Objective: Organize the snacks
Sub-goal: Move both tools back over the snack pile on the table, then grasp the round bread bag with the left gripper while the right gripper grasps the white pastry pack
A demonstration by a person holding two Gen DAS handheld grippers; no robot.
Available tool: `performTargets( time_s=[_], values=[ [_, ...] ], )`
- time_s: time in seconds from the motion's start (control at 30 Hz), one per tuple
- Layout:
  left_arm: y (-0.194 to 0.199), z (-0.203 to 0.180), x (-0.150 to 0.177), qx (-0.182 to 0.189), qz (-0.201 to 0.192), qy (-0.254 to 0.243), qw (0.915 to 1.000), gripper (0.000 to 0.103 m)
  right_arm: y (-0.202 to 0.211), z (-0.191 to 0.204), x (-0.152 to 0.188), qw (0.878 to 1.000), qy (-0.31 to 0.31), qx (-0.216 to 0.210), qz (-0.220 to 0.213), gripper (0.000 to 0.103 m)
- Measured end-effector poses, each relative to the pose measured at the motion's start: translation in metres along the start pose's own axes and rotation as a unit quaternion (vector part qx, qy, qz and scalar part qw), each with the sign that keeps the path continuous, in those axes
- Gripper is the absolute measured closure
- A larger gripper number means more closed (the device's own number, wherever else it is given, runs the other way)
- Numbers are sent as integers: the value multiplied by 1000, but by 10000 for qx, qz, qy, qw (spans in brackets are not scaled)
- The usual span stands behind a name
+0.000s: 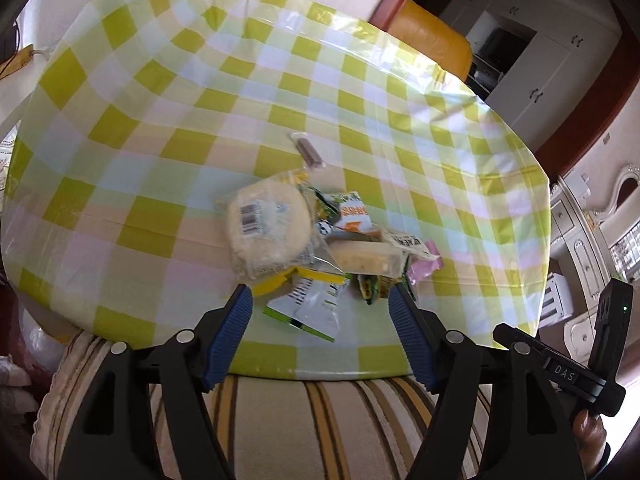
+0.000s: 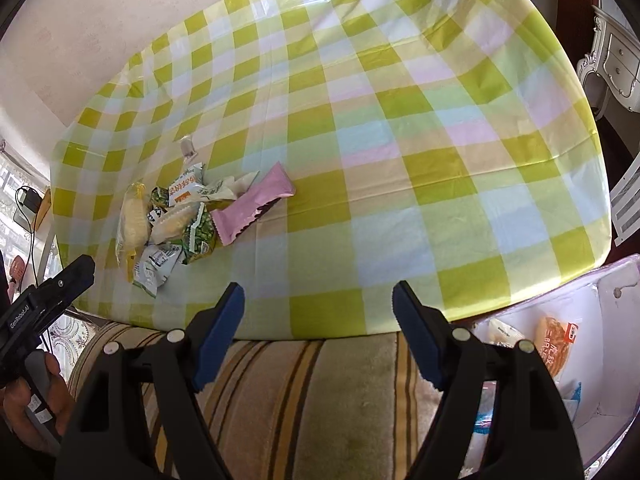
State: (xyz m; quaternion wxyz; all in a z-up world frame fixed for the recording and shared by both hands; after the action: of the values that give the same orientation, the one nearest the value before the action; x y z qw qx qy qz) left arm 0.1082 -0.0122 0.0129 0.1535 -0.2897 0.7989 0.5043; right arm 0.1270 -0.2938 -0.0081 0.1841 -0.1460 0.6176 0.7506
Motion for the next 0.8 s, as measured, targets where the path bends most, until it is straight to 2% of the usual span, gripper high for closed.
performTargets(
  time_s=[0.17,0.37,0.53,0.8],
  values=[
    [-6,21,-12,-107,-5,242,9997,27,-10,30,-19,9998,165,-22,-109,27],
    [-25,38,-27,9,51,625,9980,23,-26,64,-38,9992,366,-139,-117,26],
    [-45,46,-38,81,171,753,9970,20,-40,84,-51,9987,483,-147,-113,26],
    [-71,57,-41,165,361,956,9946,19,-71,109,-63,9967,806,41,-1,26]
  ],
)
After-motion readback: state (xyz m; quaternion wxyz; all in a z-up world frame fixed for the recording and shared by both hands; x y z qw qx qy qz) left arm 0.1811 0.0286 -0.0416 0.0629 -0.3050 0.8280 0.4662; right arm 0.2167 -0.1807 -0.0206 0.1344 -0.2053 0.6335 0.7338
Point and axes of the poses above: each gripper's, at about its wrist camera, not at the fingertips, and y roughly against the way its jaws point, z to its left, x to its underside, the point moved 4 cm from there along -y, roughly the way its jaws point, and after that the axes turned 6 degrees about x, right-handed, at the moved point
